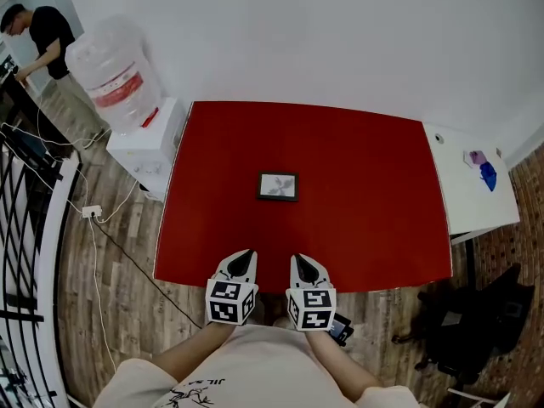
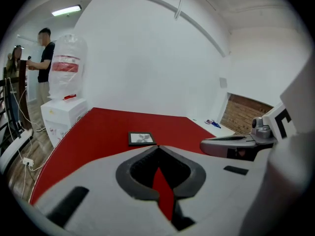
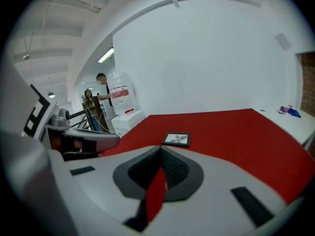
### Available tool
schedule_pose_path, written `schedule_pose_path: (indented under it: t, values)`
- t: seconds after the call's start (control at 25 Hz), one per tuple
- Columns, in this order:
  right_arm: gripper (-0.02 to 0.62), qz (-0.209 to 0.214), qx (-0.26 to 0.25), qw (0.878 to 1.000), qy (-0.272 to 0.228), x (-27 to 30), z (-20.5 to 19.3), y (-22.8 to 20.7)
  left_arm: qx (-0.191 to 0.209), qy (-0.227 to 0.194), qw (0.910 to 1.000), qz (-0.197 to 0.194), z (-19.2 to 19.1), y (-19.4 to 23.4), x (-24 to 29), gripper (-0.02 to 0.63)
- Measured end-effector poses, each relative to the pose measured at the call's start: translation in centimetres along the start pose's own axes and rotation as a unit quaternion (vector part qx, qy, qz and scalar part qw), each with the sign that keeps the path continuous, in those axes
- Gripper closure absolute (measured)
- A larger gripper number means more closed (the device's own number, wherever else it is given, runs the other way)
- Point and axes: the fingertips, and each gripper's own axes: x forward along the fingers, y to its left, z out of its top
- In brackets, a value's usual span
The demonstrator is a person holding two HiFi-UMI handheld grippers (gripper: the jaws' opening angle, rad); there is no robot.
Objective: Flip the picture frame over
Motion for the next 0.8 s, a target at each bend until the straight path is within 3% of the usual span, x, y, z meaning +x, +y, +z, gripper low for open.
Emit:
schedule_pose_path:
  t: [0.36, 0.8]
  values:
    - [0.592, -0.022, 0.020, 1.000, 0.008, 6.3, 3.3, -0.3, 0.010, 0.016, 0.9995, -0.026, 3.3, 4.3, 4.0, 0.600]
    - [0.592, -0.035, 0.022, 0.999, 0.018, 10.1, 5.0, -1.0, -0.002, 0.035, 0.9992, -0.019, 4.6, 8.1, 7.3, 0.600]
